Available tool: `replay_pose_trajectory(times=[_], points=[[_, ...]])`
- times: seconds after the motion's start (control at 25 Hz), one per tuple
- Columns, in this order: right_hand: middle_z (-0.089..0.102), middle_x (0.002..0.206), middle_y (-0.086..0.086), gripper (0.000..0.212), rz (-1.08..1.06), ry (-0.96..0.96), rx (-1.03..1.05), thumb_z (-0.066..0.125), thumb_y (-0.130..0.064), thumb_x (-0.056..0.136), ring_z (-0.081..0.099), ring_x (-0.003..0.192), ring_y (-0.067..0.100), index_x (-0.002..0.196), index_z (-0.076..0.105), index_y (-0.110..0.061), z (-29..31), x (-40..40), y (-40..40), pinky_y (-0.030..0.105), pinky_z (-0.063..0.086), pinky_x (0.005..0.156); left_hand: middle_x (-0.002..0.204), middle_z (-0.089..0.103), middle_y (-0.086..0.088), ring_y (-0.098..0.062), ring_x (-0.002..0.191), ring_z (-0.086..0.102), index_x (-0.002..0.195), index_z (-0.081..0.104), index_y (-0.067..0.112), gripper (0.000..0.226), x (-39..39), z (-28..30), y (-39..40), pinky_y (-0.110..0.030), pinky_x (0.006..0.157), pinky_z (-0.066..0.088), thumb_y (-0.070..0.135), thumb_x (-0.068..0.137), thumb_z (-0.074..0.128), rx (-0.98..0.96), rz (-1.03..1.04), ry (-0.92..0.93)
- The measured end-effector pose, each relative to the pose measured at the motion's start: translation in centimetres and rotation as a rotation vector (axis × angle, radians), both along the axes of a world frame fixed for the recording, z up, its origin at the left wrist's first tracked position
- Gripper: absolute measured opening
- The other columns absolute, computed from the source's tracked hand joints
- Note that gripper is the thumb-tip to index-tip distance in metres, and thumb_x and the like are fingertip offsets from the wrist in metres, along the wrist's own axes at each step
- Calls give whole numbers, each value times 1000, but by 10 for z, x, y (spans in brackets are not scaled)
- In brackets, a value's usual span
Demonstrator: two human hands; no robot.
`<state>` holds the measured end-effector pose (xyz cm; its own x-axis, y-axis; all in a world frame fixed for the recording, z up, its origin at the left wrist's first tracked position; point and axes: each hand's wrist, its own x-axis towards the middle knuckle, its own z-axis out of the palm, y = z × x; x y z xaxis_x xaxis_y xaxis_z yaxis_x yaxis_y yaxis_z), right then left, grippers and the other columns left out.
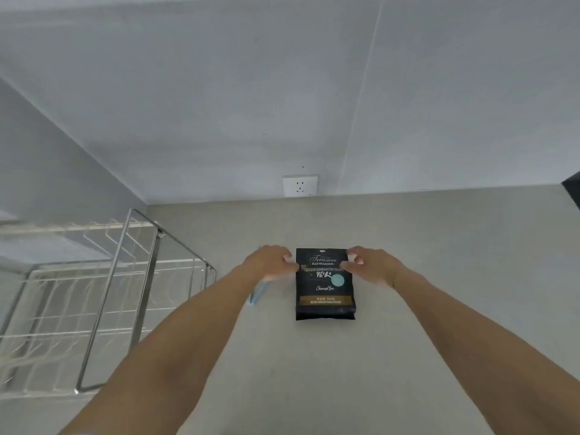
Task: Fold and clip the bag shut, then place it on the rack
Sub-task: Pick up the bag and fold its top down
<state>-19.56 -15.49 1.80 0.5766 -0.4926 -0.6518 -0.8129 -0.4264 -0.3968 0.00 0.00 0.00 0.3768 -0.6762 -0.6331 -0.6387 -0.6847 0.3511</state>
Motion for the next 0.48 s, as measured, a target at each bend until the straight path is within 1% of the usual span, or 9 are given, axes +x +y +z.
replay_pose_trajectory(times=[0.12, 0.16, 0.2, 0.28, 0.32, 0.36, 0.4, 0.48], points=[[51, 145, 10, 67, -47, 3, 151, 55, -43, 94, 52, 127, 30, 151, 27, -22, -6, 13, -1, 39, 42, 101, 135, 58, -4, -27, 126, 49, 136, 50, 18, 58, 0, -6, -13, -40, 106, 39, 47, 86, 56, -16, 45, 25], [51, 145, 10, 69, -65, 6, 176, 57, -39, 95, 51, 127, 30, 153, 25, -21, -4, 16, 0, 38, 41, 101, 132, 61, -4, -26, 123, 51, 133, 53, 17, 54, -1, -6, -15, -36, 103, 40, 43, 86, 59, -38, 68, 40], [51, 145, 10, 68, -74, 1, 179, 58, -34, 95, 50, 128, 29, 153, 25, -19, -7, 18, 0, 37, 41, 102, 126, 65, -5, -25, 118, 55, 128, 56, 16, 49, -4, -9, -18, -31, 96, 42, 38, 85, 63, -65, 92, 65], [56, 141, 10, 64, -134, -42, 157, 60, -25, 94, 51, 127, 28, 150, 32, -15, -13, 17, 1, 36, 40, 102, 114, 71, -6, -21, 101, 60, 119, 61, 15, 40, -8, -12, -18, -24, 76, 42, 27, 82, 69, -129, 184, 119], [60, 136, 11, 61, -196, -88, 155, 62, -20, 92, 52, 125, 28, 147, 37, -14, -14, 16, 1, 35, 41, 100, 110, 72, -6, -18, 93, 60, 115, 62, 16, 36, -9, -12, -17, -21, 68, 41, 22, 81, 71, -166, 250, 147], [64, 130, 11, 57, -277, -144, 178, 64, -15, 90, 54, 122, 29, 142, 42, -13, -15, 14, 2, 36, 42, 97, 107, 73, -8, -17, 88, 60, 112, 62, 15, 33, -10, -12, -15, -19, 63, 41, 17, 80, 71, -196, 321, 188], [67, 122, 11, 51, -367, -200, 222, 66, -11, 88, 57, 117, 29, 136, 49, -11, -16, 11, 3, 36, 44, 93, 105, 73, -10, -18, 86, 61, 108, 62, 14, 30, -10, -11, -13, -18, 62, 42, 12, 80, 71, -223, 385, 231], [71, 101, 7, 31, -499, -297, 336, 68, -6, 86, 60, 101, 26, 116, 61, -10, -15, 2, 9, 34, 47, 81, 103, 72, -12, -20, 86, 62, 105, 61, 11, 25, -15, -7, -6, -22, 64, 45, 7, 81, 70, -260, 471, 303]])
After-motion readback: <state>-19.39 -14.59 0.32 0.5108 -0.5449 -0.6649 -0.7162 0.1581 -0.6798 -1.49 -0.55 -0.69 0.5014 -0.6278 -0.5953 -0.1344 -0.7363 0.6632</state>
